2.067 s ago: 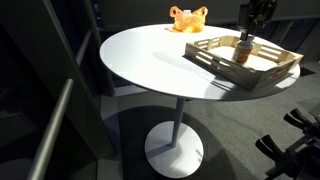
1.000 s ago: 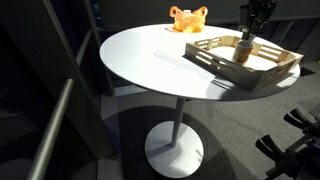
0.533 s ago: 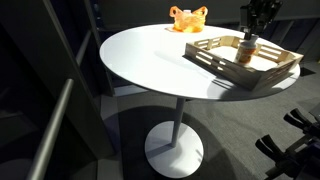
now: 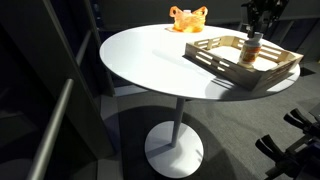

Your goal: Remove the cap from the bottle in the crate and put it in the crate

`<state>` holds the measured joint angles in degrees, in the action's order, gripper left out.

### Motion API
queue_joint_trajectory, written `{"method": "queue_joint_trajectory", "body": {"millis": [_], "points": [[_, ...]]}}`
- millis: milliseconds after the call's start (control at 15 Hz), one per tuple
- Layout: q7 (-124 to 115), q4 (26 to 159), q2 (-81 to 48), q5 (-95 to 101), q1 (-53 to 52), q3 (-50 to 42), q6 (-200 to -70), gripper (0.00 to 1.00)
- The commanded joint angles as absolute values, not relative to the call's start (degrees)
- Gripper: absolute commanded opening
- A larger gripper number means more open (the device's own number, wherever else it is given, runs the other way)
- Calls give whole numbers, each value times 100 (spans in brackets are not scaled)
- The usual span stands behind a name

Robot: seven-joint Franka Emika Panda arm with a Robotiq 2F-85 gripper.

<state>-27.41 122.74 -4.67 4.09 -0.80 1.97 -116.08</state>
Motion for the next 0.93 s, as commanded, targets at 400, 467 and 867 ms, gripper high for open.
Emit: {"method": "queue_joint_trajectory", "body": {"millis": [400, 467, 867], "points": [[-1471, 12368, -348, 445, -211, 196, -12652, 19], [-1341, 12362, -363, 411, -216, 198, -12698, 19], [-1318, 12263, -434, 465, -247, 183, -12157, 19]]}}
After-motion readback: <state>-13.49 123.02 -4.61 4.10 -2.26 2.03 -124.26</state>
